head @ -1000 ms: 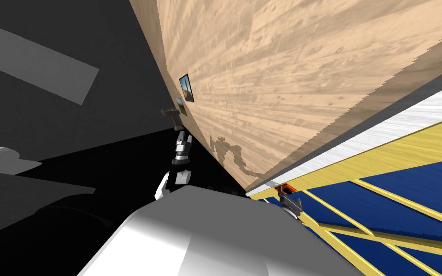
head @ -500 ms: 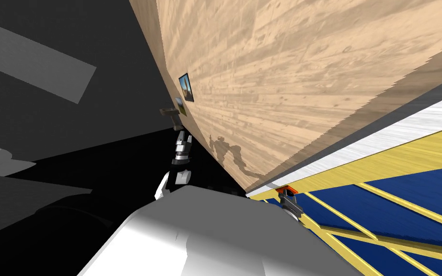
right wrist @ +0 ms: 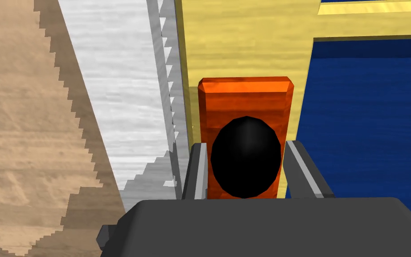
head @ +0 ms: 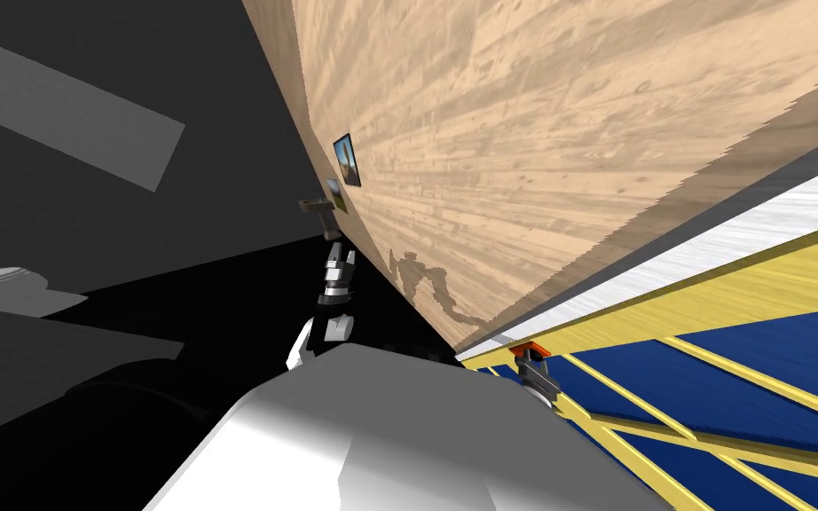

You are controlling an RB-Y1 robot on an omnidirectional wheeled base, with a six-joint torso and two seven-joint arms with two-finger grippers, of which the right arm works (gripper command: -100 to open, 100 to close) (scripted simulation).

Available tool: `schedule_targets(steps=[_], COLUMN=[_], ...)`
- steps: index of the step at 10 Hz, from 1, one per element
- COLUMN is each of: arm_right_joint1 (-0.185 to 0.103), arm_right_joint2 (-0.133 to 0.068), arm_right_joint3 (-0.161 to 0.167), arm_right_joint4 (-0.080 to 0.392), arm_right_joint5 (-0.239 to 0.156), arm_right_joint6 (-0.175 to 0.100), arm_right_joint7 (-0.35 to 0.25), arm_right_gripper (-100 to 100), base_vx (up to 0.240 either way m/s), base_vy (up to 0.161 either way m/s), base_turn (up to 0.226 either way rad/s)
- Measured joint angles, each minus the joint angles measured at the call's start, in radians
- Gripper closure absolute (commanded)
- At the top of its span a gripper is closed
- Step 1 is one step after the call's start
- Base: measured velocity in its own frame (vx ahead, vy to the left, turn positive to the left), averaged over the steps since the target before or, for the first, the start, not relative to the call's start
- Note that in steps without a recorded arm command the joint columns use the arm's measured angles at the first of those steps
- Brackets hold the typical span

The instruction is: Pull the door open

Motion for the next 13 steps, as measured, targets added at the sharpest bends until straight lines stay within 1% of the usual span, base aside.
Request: schedule_targets(steps=[1,2,3,4,6,7,8,10,12,13], arm_right_joint1=[0.001,0.013,0.02,0.02,0.037,0.04,0.041,0.055,0.058,0.067], arm_right_joint2=[-0.003,-0.009,-0.015,-0.02,-0.033,-0.032,-0.038,-0.048,-0.057,-0.063], arm_right_joint3=[0.012,0.023,0.036,0.051,0.076,0.08,0.09,0.113,0.141,0.155], arm_right_joint4=[-0.002,-0.02,-0.027,-0.022,-0.044,-0.045,-0.044,-0.065,-0.06,-0.069], arm_right_joint5=[0.008,0.014,0.022,0.032,0.048,0.05,0.057,0.073,0.093,0.102], arm_right_joint6=[-0.005,-0.003,-0.005,-0.012,-0.018,-0.017,-0.023,-0.036,-0.053,-0.059], arm_right_joint7=[-0.008,-0.009,-0.016,-0.028,-0.041,-0.042,-0.048,-0.056,-0.073,-0.078], arm_right_gripper=[100,100,100,100,100,100,100,100,100,100], base_vx=[-0.191,-0.219,-0.226,-0.235,-0.141,-0.144,-0.223,-0.224,-0.213,-0.225], base_vy=[0.045,0.04,0.032,0.043,0.031,0.007,0.005,-0.005,0.02,0.01], base_turn=[0.06,0.07,0.056,0.066,0.03,0.064,0.056,0.053,0.045,0.046])
